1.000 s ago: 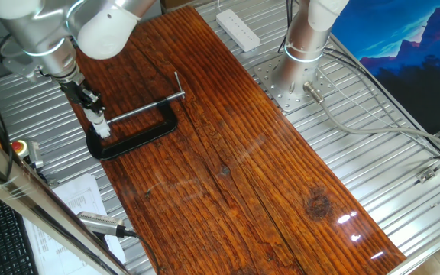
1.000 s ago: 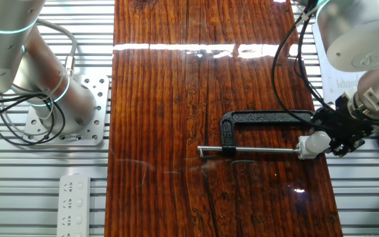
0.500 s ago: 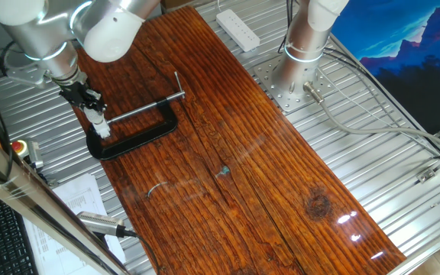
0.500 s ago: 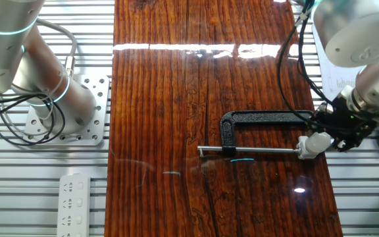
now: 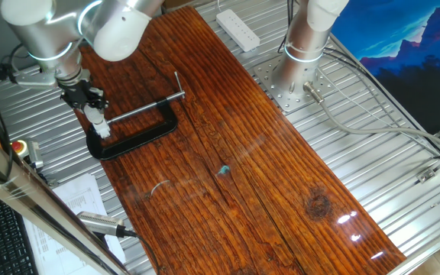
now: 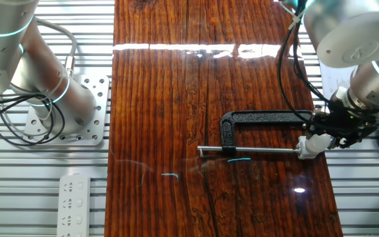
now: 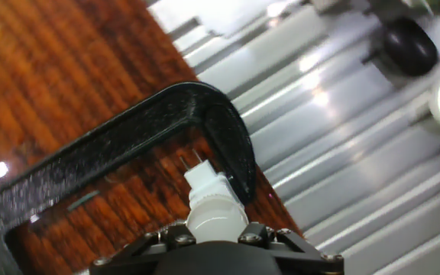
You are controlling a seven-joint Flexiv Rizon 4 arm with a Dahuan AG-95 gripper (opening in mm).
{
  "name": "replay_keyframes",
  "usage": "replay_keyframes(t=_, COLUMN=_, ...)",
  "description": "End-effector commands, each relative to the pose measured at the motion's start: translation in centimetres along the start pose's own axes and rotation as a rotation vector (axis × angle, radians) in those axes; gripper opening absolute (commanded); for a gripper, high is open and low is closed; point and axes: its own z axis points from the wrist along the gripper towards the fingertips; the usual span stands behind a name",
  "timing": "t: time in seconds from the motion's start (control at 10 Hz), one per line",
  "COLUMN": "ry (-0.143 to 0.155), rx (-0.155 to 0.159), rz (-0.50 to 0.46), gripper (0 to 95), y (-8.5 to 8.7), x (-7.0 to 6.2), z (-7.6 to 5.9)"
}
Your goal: Take out the light bulb by rotating it
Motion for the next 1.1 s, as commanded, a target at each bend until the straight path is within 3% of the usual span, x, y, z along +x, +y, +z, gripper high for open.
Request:
replay_keyframes(t=0.1, ry=-0.009, rx=0.034, rz=-0.213, gripper=0.0, y=0.16, x=-0.01, z=0.03)
replay_keyframes(t=0.5, ry=-0.019, rx=0.062, rz=-0.344, gripper=0.0, y=0.17, x=-0.02, z=0.03)
replay_keyframes(t=1.1, ry=-0.015, rx=0.058, rz=-0.479, gripper=0.0, y=0.03, x=-0.22, z=-0.21)
